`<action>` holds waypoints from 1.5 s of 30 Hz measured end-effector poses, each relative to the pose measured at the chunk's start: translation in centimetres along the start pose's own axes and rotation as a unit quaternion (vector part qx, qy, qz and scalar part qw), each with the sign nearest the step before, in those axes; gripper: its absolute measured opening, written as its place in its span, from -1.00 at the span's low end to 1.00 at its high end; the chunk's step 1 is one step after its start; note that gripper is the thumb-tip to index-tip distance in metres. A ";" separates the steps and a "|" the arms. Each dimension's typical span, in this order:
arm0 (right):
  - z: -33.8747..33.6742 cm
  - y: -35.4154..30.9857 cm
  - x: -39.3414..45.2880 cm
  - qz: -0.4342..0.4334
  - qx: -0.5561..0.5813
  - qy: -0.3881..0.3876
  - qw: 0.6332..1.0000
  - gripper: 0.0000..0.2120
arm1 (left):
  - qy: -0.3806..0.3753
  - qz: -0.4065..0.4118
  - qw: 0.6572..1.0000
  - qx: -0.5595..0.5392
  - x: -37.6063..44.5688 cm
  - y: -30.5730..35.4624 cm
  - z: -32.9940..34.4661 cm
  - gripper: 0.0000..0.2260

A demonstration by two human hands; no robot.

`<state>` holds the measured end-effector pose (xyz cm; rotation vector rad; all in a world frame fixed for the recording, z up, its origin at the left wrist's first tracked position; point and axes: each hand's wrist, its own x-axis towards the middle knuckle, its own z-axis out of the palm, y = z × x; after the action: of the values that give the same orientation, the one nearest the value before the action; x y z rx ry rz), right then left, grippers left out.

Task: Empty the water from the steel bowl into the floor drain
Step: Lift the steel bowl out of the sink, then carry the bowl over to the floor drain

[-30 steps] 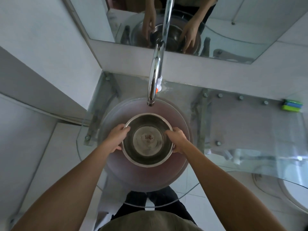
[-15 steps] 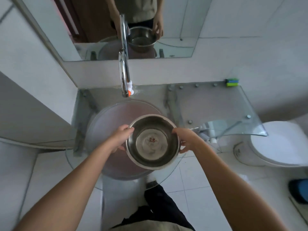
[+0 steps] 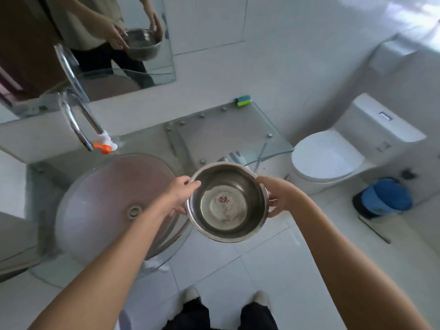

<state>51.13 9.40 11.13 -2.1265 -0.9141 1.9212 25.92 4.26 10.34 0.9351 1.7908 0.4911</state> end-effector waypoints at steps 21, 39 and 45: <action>-32.0 10.9 5.6 0.050 0.062 0.072 0.994 -0.88 | -0.088 -0.044 0.995 -0.007 4.0 12.1 32.6 -0.44; -40.3 1.2 24.3 0.002 0.023 0.088 0.996 -0.75 | -0.056 -0.075 0.994 -0.058 21.7 18.2 38.7 -0.35; -41.8 -1.6 31.6 0.006 -0.040 0.040 0.998 -0.71 | -0.003 -0.122 0.989 -0.088 25.5 17.2 41.3 -0.35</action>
<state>89.96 39.09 -7.76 -2.2404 -0.9813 1.8199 65.09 31.04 -9.54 0.5859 1.7937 0.4794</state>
